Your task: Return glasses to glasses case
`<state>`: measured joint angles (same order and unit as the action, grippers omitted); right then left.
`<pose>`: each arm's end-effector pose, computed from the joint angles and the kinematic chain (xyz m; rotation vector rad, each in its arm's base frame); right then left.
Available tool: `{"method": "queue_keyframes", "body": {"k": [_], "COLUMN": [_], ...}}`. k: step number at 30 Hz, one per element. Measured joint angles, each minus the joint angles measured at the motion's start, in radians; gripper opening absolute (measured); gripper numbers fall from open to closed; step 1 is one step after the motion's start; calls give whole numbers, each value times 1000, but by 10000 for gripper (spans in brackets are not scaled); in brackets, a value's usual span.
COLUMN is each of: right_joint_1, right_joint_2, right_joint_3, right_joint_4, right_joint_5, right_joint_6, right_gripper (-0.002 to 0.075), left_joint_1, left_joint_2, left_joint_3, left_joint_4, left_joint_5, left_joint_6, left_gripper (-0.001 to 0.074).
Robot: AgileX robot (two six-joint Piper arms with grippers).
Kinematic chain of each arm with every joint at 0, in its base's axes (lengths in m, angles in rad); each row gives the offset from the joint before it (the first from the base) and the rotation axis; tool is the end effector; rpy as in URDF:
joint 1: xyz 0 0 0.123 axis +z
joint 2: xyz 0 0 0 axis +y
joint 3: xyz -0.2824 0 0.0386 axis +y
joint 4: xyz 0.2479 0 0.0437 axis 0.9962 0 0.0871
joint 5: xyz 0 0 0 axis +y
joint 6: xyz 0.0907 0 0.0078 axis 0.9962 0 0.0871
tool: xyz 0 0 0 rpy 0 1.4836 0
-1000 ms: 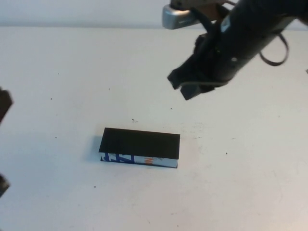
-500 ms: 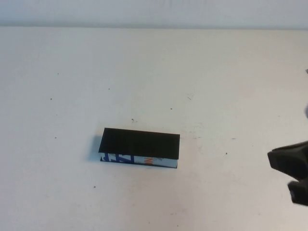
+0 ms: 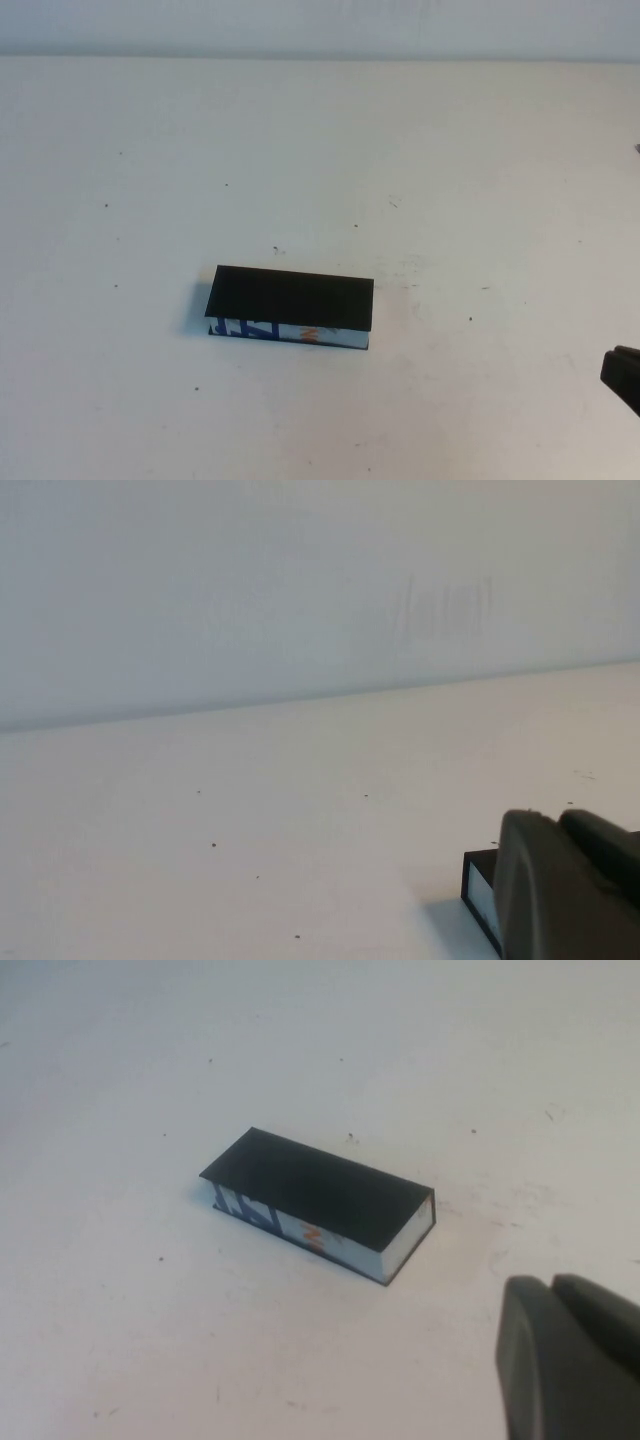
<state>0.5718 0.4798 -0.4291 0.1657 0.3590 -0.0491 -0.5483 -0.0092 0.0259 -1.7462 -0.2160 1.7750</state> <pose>0.0841 0.0604 0.2901 -0.4824 1.8599 0.5148 0.0567 -0.0123 0.2014 0.2716 1.5206 -0.2521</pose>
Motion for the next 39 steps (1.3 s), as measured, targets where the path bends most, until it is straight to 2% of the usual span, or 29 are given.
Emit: {"method": "queue_keyframes", "body": {"k": [14,19,21,23,26,29,33,39], "right_joint_1": [0,-15,-74,-186,-377,-514,-602,-616], "right_joint_2": [0,-6,-17,-31,-83,-185,-353,-487], "right_joint_3": [17,52,101,166,269,358,439,456], "right_joint_4": [6,-124,-166,-178,-157,-142,-129,-104], "right_joint_5": [49,-61,-162,-262,-322,-329,-325,-221], "right_joint_6": [0,49,64,71,79,82,82,82], "right_gripper": [-11,-11,-11,-11,-11,-11,-11,-11], "left_joint_1": [0,0,0,0,0,0,0,0], "left_joint_2": [0,0,0,0,0,0,0,0], "left_joint_3": [0,0,0,0,0,0,0,0], "left_joint_4": [0,0,0,0,0,0,0,0], "left_joint_5": [-3,-5,-5,-5,-6,-6,-6,-7], "left_joint_6": [0,0,0,0,0,0,0,0], "left_gripper": [-1,-1,-1,-1,-1,-1,-1,-1]}}
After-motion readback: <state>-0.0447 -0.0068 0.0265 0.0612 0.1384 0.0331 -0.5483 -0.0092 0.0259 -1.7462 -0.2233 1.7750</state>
